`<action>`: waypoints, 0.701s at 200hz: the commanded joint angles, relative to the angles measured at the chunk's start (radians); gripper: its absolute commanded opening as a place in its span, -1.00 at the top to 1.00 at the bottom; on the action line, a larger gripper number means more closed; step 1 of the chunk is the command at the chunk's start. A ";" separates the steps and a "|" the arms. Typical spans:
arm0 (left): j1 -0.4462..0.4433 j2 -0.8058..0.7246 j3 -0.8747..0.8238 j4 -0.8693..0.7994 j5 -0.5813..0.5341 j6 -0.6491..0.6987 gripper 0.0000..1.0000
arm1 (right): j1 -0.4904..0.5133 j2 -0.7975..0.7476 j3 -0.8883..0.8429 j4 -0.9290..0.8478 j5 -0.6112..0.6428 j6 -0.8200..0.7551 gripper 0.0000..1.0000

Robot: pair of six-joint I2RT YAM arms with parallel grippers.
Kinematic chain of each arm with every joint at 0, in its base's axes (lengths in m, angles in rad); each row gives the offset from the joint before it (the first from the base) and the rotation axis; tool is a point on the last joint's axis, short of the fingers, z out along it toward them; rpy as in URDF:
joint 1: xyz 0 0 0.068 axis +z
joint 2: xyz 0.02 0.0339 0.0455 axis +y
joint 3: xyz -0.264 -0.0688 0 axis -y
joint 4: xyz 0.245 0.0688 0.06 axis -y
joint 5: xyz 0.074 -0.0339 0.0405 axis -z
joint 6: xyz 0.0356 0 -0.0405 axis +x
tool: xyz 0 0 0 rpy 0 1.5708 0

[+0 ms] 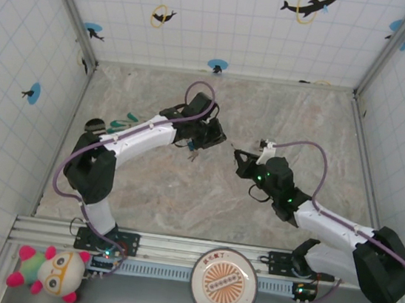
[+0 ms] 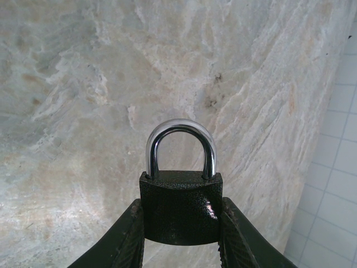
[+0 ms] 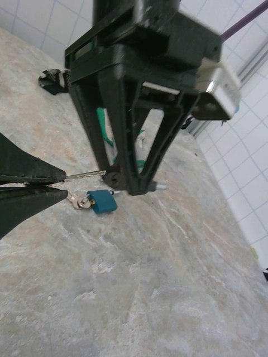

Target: Unlock with the key

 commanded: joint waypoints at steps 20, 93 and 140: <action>0.006 -0.029 -0.004 -0.002 -0.012 -0.058 0.64 | 0.008 -0.021 -0.021 0.072 0.051 -0.002 1.00; 0.006 -0.005 0.034 -0.030 -0.019 -0.069 0.64 | -0.001 0.014 0.005 0.049 0.111 0.142 1.00; 0.006 0.002 0.036 -0.037 -0.026 -0.069 0.64 | 0.023 0.116 -0.007 0.124 0.144 0.253 1.00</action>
